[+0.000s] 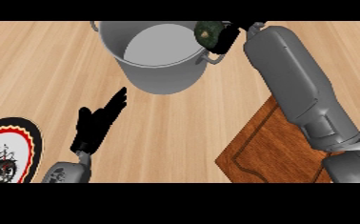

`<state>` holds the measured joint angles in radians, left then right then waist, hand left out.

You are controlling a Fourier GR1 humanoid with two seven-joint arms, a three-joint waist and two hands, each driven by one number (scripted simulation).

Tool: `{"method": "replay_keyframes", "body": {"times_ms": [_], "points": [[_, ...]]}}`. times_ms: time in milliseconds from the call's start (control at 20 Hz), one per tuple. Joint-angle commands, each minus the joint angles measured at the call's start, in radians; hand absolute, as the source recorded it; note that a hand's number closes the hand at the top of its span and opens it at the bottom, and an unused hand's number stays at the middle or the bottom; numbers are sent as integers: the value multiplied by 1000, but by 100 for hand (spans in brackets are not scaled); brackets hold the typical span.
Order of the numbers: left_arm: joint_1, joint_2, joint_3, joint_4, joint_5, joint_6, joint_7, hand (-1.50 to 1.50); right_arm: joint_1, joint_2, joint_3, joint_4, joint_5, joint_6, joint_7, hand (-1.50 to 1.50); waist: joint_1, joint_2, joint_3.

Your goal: Pick the squash from the cutting board and place it in the pot

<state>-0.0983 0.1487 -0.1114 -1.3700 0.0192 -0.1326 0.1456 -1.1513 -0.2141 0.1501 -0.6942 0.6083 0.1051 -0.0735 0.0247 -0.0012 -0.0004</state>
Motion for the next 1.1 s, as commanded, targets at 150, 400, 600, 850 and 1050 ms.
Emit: {"method": "replay_keyframes", "body": {"times_ms": [150,400,600,850,1050], "points": [[-9,12,9,-30,19,-21,42,0,-66,79,181,136,247,-90,125,150,23,12,-1],[-10,13,14,-9,19,-32,3,0,-106,156,196,256,261,54,236,150,34,17,-2],[-19,-23,-16,-15,-6,-2,16,0,-110,167,158,362,248,141,335,-150,39,24,-1],[-34,-24,-6,-9,-11,6,13,0,-93,209,96,365,192,83,280,-150,35,24,1],[-16,1,1,0,-2,-23,-7,0,-100,210,-67,268,50,-53,218,-150,39,25,3]]}}
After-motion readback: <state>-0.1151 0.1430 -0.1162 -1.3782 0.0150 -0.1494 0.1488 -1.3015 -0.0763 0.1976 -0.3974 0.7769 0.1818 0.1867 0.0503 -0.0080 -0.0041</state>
